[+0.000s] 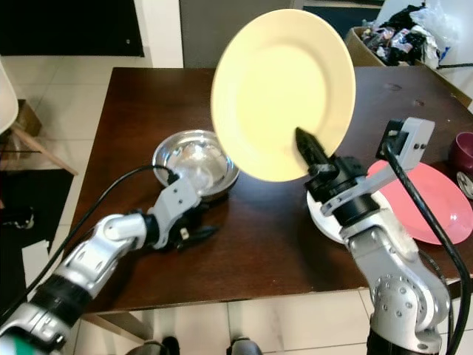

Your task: Setting the table

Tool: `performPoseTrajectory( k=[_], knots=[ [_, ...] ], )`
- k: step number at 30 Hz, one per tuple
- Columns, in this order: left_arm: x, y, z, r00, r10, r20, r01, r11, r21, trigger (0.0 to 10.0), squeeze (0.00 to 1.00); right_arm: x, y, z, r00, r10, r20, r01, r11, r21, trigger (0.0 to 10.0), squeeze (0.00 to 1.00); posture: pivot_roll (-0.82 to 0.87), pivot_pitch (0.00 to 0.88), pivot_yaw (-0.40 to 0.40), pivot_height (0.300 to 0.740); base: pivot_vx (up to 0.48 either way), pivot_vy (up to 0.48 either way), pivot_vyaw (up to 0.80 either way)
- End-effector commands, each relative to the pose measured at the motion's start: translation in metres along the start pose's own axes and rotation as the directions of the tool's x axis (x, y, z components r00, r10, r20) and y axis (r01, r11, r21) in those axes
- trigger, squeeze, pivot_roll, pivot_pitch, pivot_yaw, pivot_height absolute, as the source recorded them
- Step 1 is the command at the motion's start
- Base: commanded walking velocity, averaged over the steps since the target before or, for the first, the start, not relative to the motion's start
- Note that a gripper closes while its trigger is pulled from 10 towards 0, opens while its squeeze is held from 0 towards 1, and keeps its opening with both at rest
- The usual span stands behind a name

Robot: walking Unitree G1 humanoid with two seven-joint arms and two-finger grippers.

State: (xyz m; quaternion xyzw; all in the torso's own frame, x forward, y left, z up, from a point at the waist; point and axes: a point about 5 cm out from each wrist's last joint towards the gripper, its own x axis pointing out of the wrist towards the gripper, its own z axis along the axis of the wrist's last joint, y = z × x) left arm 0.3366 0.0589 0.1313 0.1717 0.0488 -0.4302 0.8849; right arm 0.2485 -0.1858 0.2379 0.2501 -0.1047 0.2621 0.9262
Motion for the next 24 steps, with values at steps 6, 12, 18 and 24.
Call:
performPoseTrajectory(
  k=[6,12,18,24],
  knots=[
    [0.021,-0.005,-0.007,0.995,0.099,-0.03,-0.102,0.988,-0.118,10.0,0.0,-0.005,0.02,-0.006,0.99,0.139,-0.009,-0.137,0.985,0.106,10.0,0.0,-0.19,0.049,0.081,0.74,0.0,0.0,0.0],
    [0.031,-0.003,-0.004,0.981,0.191,-0.037,-0.195,0.96,-0.203,10.0,0.0,-0.007,0.021,-0.007,0.989,0.145,0.011,-0.145,0.976,0.16,10.0,0.0,-0.19,0.05,0.082,0.74,0.0,0.0,0.0],
    [-0.011,0.04,-0.012,0.951,0.307,0.014,-0.304,0.946,-0.108,10.0,0.0,-0.009,0.023,-0.007,0.989,0.138,0.044,-0.144,0.965,0.218,10.0,0.0,-0.18,0.058,0.088,0.74,0.0,0.0,0.0],
    [-0.081,0.073,-0.04,0.926,0.374,-0.057,-0.367,0.924,0.105,10.0,0.0,-0.003,0.028,-0.015,0.985,0.172,0.026,-0.174,0.955,0.242,10.0,0.0,-0.12,0.066,0.092,0.74,0.0,0.0,0.0]
  ],
)
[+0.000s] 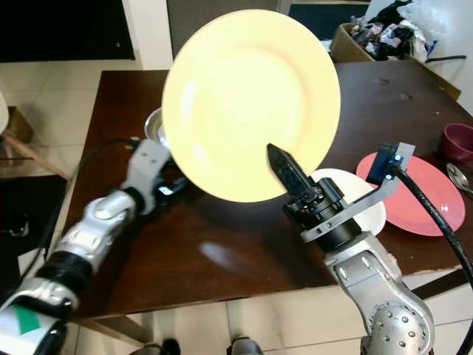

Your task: Setting the table

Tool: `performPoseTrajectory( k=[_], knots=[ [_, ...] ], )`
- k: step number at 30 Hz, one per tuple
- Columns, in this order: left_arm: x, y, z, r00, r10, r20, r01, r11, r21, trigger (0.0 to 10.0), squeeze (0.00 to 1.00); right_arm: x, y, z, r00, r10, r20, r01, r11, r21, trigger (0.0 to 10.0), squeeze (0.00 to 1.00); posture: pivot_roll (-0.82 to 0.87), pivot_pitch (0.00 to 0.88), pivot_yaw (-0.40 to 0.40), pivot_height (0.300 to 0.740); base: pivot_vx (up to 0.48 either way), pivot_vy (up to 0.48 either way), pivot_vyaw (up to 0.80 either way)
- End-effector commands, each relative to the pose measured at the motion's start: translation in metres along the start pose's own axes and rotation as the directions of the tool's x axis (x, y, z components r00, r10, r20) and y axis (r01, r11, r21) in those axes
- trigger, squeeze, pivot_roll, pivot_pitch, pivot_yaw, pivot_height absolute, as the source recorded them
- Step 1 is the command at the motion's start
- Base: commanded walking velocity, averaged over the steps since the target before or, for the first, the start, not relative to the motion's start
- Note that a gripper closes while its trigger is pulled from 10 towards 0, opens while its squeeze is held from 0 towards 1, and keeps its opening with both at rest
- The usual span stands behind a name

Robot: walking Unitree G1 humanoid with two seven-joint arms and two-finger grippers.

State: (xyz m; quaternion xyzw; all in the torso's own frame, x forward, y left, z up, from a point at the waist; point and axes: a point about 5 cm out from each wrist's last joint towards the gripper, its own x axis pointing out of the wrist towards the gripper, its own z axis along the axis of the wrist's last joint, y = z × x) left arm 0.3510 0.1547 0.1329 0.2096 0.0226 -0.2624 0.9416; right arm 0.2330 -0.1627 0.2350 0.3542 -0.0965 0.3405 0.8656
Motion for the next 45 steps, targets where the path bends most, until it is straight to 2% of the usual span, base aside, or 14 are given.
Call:
performPoseTrajectory(
  k=[1,6,9,11,13,17,21,22,25,30,34,43,44,45],
  knots=[
    [-0.024,0.021,-0.014,0.998,0.046,-0.049,-0.044,0.998,0.052,10.0,0.0,0.002,0.002,-0.004,1.0,0.025,-0.014,-0.024,1.0,0.01,10.0,0.0,-0.12,0.066,0.092,0.74,0.0,0.0,0.0],
    [-0.047,0.048,-0.024,0.986,0.144,-0.085,-0.139,0.988,0.061,10.0,0.0,0.004,0.001,-0.013,0.999,0.024,-0.031,-0.023,0.998,0.058,10.0,0.0,-0.1,0.07,0.08,0.74,0.0,0.0,0.0],
    [-0.069,0.077,-0.026,0.948,0.306,-0.092,-0.298,0.95,0.091,10.0,0.0,0.001,-0.005,-0.029,0.998,-0.001,-0.055,0.009,0.991,0.136,10.0,0.0,-0.09,0.074,0.07,0.74,0.0,0.0,0.0],
    [-0.069,0.077,-0.026,0.948,0.306,-0.092,-0.298,0.95,0.091,10.0,0.0,0.001,-0.005,-0.029,0.998,-0.001,-0.055,0.009,0.991,0.136,10.0,0.0,-0.09,0.074,0.07,0.74,0.0,0.0,0.0],
    [-0.082,0.096,-0.019,0.909,0.409,-0.074,-0.401,0.91,0.106,10.0,0.0,-0.004,-0.009,-0.039,0.998,-0.034,-0.055,0.045,0.977,0.207,10.0,0.0,-0.08,0.078,0.068,0.74,0.0,0.0,0.0],
    [-0.089,0.106,-0.012,0.888,0.457,-0.051,-0.449,0.885,0.119,10.0,0.0,-0.014,-0.013,-0.052,0.994,-0.081,-0.073,0.098,0.958,0.271,10.0,0.0,-0.08,0.079,0.068,0.74,0.0,0.0,0.0],
    [-0.09,0.108,-0.007,0.886,0.462,-0.039,-0.454,0.882,0.126,10.0,0.0,-0.028,-0.018,-0.066,0.985,-0.135,-0.11,0.163,0.936,0.312,10.0,0.0,-0.08,0.079,0.068,0.74,0.0,0.0,0.0],
    [-0.086,0.108,-0.002,0.891,0.454,-0.026,-0.447,0.885,0.131,10.0,0.0,-0.046,-0.026,-0.078,0.968,-0.211,-0.139,0.249,0.891,0.38,10.0,0.0,-0.08,0.079,0.068,0.74,0.0,0.0,0.0],
    [-0.083,0.108,0.002,0.893,0.449,-0.015,-0.443,0.887,0.132,10.0,0.0,-0.057,-0.032,-0.087,0.951,-0.26,-0.165,0.306,0.856,0.416,10.0,0.0,-0.08,0.079,0.068,0.74,0.0,0.0,0.0],
    [-0.077,0.107,0.008,0.897,0.442,0.004,-0.439,0.889,0.13,10.0,0.0,-0.078,-0.051,-0.1,0.889,-0.384,-0.249,0.457,0.778,0.432,10.0,0.0,-0.1,0.072,0.066,0.74,0.0,0.0,0.0],
    [-0.075,0.105,0.01,0.897,0.442,0.01,-0.439,0.89,0.125,10.0,0.0,-0.088,-0.061,-0.106,0.858,-0.421,-0.295,0.513,0.743,0.431,10.0,0.0,-0.1,0.068,0.064,0.74,0.0,0.0,0.0],
    [-0.073,0.101,0.011,0.901,0.434,0.015,-0.433,0.894,0.115,10.0,0.0,-0.084,-0.067,-0.112,0.849,-0.42,-0.321,0.526,0.73,0.437,10.0,0.0,-0.09,0.06,0.063,0.74,0.0,0.0,0.0],
    [-0.073,0.1,0.011,0.901,0.433,0.016,-0.432,0.895,0.114,10.0,0.0,-0.082,-0.068,-0.109,0.855,-0.417,-0.308,0.516,0.735,0.439,10.0,0.13,-0.09,0.06,0.063,0.74,0.0,0.0,0.0],
    [-0.073,0.1,0.011,0.901,0.433,0.016,-0.432,0.895,0.114,10.0,0.0,-0.082,-0.068,-0.109,0.855,-0.417,-0.308,0.516,0.735,0.439,10.0,0.13,-0.09,0.06,0.063,0.74,0.0,0.0,0.0]
  ],
)
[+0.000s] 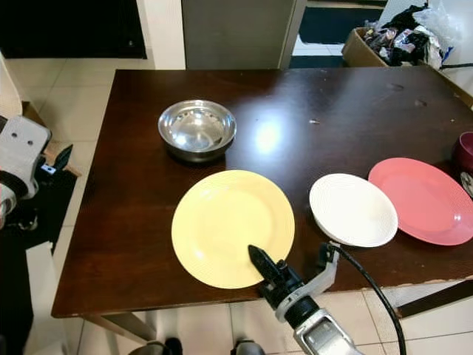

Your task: Setting the table

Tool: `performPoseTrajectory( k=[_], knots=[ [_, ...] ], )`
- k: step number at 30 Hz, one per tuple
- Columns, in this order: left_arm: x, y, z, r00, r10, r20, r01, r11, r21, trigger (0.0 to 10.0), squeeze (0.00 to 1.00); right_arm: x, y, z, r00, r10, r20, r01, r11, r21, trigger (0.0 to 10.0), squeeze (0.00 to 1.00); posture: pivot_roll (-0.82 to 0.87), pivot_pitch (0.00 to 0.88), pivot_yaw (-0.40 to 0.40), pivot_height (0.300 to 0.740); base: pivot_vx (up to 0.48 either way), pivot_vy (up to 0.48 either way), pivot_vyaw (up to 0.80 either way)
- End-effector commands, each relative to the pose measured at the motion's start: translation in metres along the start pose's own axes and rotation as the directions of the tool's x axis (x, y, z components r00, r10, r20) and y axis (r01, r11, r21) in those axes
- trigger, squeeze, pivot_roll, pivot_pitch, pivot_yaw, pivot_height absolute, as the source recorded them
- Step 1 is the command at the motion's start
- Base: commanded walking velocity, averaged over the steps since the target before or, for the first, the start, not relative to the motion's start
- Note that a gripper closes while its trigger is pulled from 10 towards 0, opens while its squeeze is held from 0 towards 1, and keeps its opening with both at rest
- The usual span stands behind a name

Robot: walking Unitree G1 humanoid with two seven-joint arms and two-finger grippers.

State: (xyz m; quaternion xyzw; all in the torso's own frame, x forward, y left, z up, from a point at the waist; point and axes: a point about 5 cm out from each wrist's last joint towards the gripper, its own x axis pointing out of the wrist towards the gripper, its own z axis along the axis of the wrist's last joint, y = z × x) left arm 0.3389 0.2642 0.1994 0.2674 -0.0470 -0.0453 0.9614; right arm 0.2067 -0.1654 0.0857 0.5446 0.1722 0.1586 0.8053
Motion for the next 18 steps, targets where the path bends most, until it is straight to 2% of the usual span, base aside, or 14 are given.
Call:
performPoseTrajectory(
  k=[1,2,3,4,9,13,14,15,16,18],
  knots=[
    [-0.001,-0.005,-0.005,1.0,-0.009,-0.023,0.009,1.0,-0.009,10.0,0.0,0.002,0.0,0.003,1.0,0.007,0.011,-0.007,1.0,0.006,10.0,0.13,-0.09,0.06,0.063,0.74,0.0,0.0,0.0],
    [-0.001,-0.005,-0.005,1.0,-0.009,-0.023,0.009,1.0,-0.009,10.0,0.0,0.002,0.0,0.003,1.0,0.007,0.011,-0.007,1.0,0.006,10.0,0.13,-0.09,0.06,0.063,0.74,0.0,0.0,0.0],
    [-0.001,-0.005,-0.005,1.0,-0.011,-0.022,0.01,1.0,-0.011,10.0,0.0,0.002,0.0,0.005,1.0,0.011,0.012,-0.011,1.0,-0.001,10.0,0.96,-0.09,0.057,0.065,0.74,0.0,0.0,0.0],
    [-0.001,-0.006,-0.005,1.0,-0.012,-0.022,0.012,1.0,-0.012,10.0,0.0,0.003,0.001,0.006,1.0,0.02,0.013,-0.02,1.0,-0.007,10.0,1.0,-0.09,0.056,0.064,0.74,0.0,0.0,0.0],
    [-0.001,-0.008,-0.005,1.0,-0.017,-0.02,0.017,1.0,-0.017,10.0,0.0,0.003,0.005,0.011,0.999,0.043,0.031,-0.042,0.999,-0.028,10.0,1.0,-0.09,0.056,0.064,0.74,0.0,0.0,0.0],
    [0.0,-0.011,-0.005,0.999,-0.025,-0.022,0.025,0.999,-0.021,10.0,0.0,-0.002,0.013,0.018,0.993,0.095,0.063,-0.089,0.992,-0.093,10.0,1.0,-0.1,0.056,0.066,0.74,0.0,0.0,0.0],
    [0.0,-0.012,-0.005,0.999,-0.027,-0.022,0.027,0.999,-0.023,10.0,0.0,-0.004,0.016,0.018,0.991,0.118,0.061,-0.111,0.988,-0.104,10.0,0.83,-0.11,0.058,0.072,0.74,0.0,0.0,0.0],
    [0.0,-0.012,-0.005,0.999,-0.03,-0.021,0.029,0.999,-0.025,10.0,0.0,-0.005,0.018,0.019,0.989,0.135,0.057,-0.128,0.985,-0.114,10.0,0.16,-0.11,0.059,0.073,0.74,0.0,0.0,0.0],
    [0.001,-0.013,-0.004,0.999,-0.032,-0.02,0.032,0.999,-0.026,10.0,0.0,-0.006,0.02,0.019,0.988,0.146,0.052,-0.139,0.983,-0.118,10.0,0.0,-0.11,0.059,0.073,0.74,0.0,0.0,0.0],
    [0.001,-0.014,-0.004,0.999,-0.036,-0.018,0.035,0.999,-0.027,10.0,0.0,-0.008,0.023,0.019,0.986,0.159,0.044,-0.152,0.981,-0.12,10.0,0.0,-0.11,0.059,0.073,0.74,0.0,0.0,0.0]
  ],
)
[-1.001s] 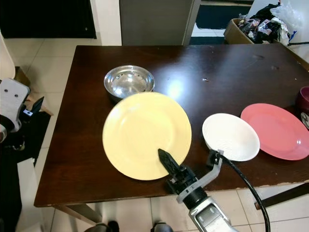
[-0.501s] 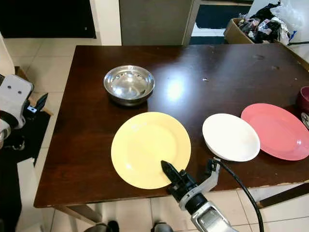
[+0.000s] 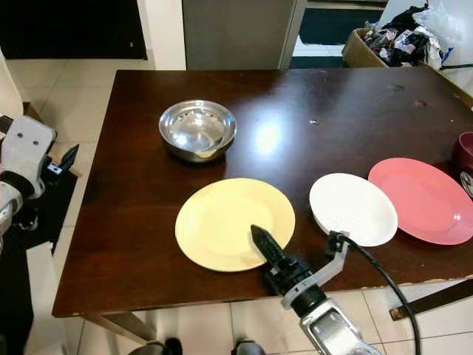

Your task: Setting the table

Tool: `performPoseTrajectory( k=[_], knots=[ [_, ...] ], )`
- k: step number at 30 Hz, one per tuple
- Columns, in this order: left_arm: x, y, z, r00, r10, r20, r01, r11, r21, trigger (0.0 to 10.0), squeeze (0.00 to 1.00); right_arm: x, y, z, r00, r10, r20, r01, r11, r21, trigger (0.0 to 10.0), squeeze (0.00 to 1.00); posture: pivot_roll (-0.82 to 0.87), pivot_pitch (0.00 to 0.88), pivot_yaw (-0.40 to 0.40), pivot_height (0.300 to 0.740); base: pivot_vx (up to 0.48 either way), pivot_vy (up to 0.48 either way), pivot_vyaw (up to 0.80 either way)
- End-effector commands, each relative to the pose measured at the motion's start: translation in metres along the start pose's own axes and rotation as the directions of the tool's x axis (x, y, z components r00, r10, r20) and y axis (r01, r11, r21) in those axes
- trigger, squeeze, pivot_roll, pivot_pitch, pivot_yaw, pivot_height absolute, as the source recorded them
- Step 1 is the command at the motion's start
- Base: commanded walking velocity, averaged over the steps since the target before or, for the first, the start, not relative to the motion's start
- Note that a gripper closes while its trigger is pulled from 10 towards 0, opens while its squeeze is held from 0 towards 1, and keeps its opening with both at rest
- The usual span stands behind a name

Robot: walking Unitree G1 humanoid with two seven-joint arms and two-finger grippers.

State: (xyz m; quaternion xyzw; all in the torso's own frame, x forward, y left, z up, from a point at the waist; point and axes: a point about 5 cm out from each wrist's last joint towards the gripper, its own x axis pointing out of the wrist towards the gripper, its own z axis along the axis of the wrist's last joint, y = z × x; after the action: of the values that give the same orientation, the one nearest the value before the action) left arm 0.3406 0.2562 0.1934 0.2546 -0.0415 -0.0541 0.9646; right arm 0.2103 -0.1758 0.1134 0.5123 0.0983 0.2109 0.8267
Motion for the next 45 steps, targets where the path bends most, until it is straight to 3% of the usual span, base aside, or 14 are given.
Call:
performPoseTrajectory(
  k=[1,10,16,24,25,28,31,33,35,40,45],
  knots=[
    [-0.001,-0.005,-0.002,1.0,-0.021,-0.011,0.021,1.0,0.0,10.0,0.0,-0.005,0.004,0.0,1.0,0.018,-0.008,-0.018,1.0,0.0,10.0,0.0,-0.11,0.06,0.075,0.74,0.0,0.0,0.0],
    [0.002,-0.012,0.002,0.999,-0.044,0.004,0.044,0.999,-0.013,10.0,0.0,-0.031,0.031,-0.009,0.99,0.101,-0.097,-0.102,0.995,0.001,10.0,0.0,-0.12,0.063,0.072,0.74,0.0,0.0,0.0],
    [0.005,-0.018,0.004,0.998,-0.061,0.011,0.061,0.998,-0.02,10.0,0.0,-0.044,0.039,0.001,0.994,0.087,-0.066,-0.09,0.995,-0.039,10.0,0.0,-0.13,0.073,0.072,0.74,0.0,0.0,0.0],
    [0.007,-0.023,0.005,0.997,-0.077,0.015,0.078,0.997,-0.025,10.0,0.0,-0.036,0.019,0.009,1.0,0.002,-0.001,-0.002,1.0,-0.023,10.0,0.0,-0.13,0.074,0.079,0.74,0.0,0.0,0.0],
    [0.008,-0.022,0.007,0.997,-0.077,0.02,0.078,0.997,-0.026,10.0,0.0,-0.032,0.01,0.001,1.0,-0.017,-0.01,0.017,1.0,0.026,10.0,0.0,-0.13,0.075,0.078,0.74,0.0,0.0,0.0],
    [0.008,-0.02,0.008,0.997,-0.074,0.022,0.074,0.997,-0.024,10.0,0.0,-0.028,0.004,-0.009,0.998,-0.04,-0.038,0.043,0.997,0.06,10.0,0.0,-0.12,0.075,0.079,0.74,0.0,0.0,0.0],
    [0.008,-0.019,0.009,0.997,-0.07,0.023,0.071,0.997,-0.02,10.0,0.0,-0.026,-0.001,-0.017,0.995,-0.075,-0.071,0.079,0.995,0.06,10.0,0.0,-0.11,0.076,0.075,0.74,0.0,0.0,0.0],
    [0.008,-0.018,0.009,0.997,-0.068,0.023,0.068,0.997,-0.02,10.0,0.0,-0.028,-0.006,-0.019,0.987,-0.131,-0.088,0.132,0.991,0.014,10.0,0.0,-0.11,0.076,0.071,0.74,0.0,0.0,0.0],
    [0.007,-0.018,0.008,0.998,-0.067,0.022,0.067,0.997,-0.023,10.0,0.0,-0.029,-0.017,-0.016,0.966,-0.244,-0.089,0.242,0.97,-0.041,10.0,0.0,-0.12,0.078,0.069,0.74,0.0,0.0,0.0],
    [0.006,-0.022,0.007,0.997,-0.073,0.022,0.074,0.997,-0.027,10.0,0.0,-0.027,-0.028,-0.001,0.935,-0.352,-0.035,0.351,0.936,-0.038,10.0,0.0,-0.12,0.078,0.068,0.74,0.0,0.0,0.0],
    [0.007,-0.024,0.007,0.997,-0.08,0.024,0.081,0.996,-0.029,10.0,0.0,-0.02,-0.022,0.01,0.932,-0.36,-0.048,0.362,0.932,0.025,10.0,0.0,-0.13,0.078,0.067,0.74,0.0,0.0,0.0]
  ],
)
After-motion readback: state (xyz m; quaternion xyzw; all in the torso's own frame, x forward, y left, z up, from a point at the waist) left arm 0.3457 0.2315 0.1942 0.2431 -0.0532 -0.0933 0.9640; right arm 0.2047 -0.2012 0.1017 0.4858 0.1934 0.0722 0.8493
